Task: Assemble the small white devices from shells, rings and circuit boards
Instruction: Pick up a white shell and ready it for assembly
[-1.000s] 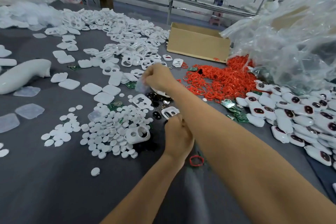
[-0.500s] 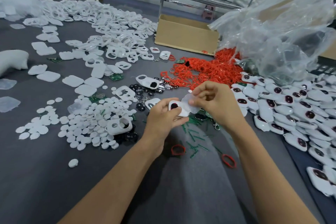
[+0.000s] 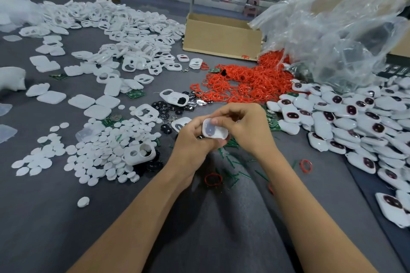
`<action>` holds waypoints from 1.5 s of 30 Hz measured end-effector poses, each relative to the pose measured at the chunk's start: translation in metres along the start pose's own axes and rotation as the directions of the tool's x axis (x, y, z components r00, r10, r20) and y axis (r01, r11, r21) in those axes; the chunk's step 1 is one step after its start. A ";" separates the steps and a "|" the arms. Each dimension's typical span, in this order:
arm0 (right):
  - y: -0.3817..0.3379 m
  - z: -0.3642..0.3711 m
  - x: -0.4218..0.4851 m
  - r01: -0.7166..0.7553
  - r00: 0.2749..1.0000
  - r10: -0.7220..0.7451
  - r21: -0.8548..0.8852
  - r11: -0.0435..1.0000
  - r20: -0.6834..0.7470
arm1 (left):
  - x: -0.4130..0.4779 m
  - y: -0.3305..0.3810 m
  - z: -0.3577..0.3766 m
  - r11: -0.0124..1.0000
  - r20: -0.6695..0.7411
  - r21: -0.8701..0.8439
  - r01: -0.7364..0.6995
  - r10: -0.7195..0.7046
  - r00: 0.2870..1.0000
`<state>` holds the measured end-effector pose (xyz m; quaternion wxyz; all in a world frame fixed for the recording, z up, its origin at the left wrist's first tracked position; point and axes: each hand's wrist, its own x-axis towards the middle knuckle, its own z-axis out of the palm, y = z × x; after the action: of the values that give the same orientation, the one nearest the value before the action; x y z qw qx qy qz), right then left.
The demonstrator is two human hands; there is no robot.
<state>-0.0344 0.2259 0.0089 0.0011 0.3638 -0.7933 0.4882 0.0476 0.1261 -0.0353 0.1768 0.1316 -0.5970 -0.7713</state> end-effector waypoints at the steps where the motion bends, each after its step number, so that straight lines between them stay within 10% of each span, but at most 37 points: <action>1: 0.000 -0.001 0.000 -0.001 1.000 0.001 0.004 1.000 0.003 | 0.000 0.000 0.000 1.000 0.000 0.002 0.000 0.000 1.000; 29: 0.007 0.012 -0.001 0.179 0.978 -0.201 -0.273 0.945 -0.054 | 0.000 0.001 0.000 0.995 0.002 -0.093 0.027 -0.027 1.000; 39: 0.002 0.011 -0.016 0.302 0.953 -0.271 -0.443 0.844 0.133 | 0.003 0.002 0.002 0.965 -0.096 -0.252 0.070 -0.097 0.991; 45: 0.019 -0.019 -0.011 0.041 0.968 -0.160 -0.502 0.864 -0.195 | 0.004 0.005 0.001 0.943 -0.105 -0.314 0.107 -0.146 0.984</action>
<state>-0.0436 0.2520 0.0001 0.2113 0.3336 -0.8659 0.3070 0.0441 0.1237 -0.0301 0.1829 0.1893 -0.4475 -0.8546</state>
